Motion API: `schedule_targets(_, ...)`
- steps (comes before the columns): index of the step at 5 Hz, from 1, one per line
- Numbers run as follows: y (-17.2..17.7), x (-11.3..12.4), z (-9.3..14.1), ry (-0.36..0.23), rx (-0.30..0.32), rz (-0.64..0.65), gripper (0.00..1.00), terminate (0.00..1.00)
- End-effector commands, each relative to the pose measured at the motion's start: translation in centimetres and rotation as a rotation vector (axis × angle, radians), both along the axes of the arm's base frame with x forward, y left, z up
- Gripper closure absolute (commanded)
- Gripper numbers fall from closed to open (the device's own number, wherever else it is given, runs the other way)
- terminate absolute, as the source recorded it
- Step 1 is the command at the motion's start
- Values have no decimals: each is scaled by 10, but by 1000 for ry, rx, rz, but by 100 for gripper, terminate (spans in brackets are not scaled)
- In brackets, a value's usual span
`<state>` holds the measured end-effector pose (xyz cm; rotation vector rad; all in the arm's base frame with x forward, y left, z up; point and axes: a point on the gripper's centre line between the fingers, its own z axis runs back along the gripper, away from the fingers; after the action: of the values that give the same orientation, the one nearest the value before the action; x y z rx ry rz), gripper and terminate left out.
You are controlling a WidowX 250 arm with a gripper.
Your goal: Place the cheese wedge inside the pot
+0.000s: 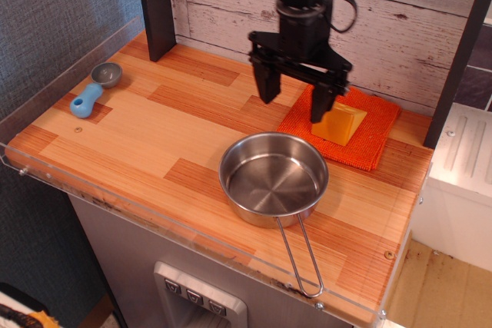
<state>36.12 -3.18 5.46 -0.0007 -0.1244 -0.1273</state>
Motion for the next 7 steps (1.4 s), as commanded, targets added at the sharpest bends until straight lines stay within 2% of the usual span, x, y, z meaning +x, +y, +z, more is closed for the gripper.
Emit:
schedule_targets(1, -18, 10, 31, -139, 31, 35, 0, 0)
schedule_targets(2, -21, 12, 36, -138, -10, 39, 0, 0)
schedule_targets(4, -28, 16, 12, -62, -77, 21, 0, 0)
schedule_targets(5, -30, 17, -2, -28, -77, 8, 0, 0)
schedule_targets(6, -23, 19, -21, 4, -42, 0, 0, 0)
schedule_targets(7, -22, 19, -25, 3, -46, -9, 100, 0)
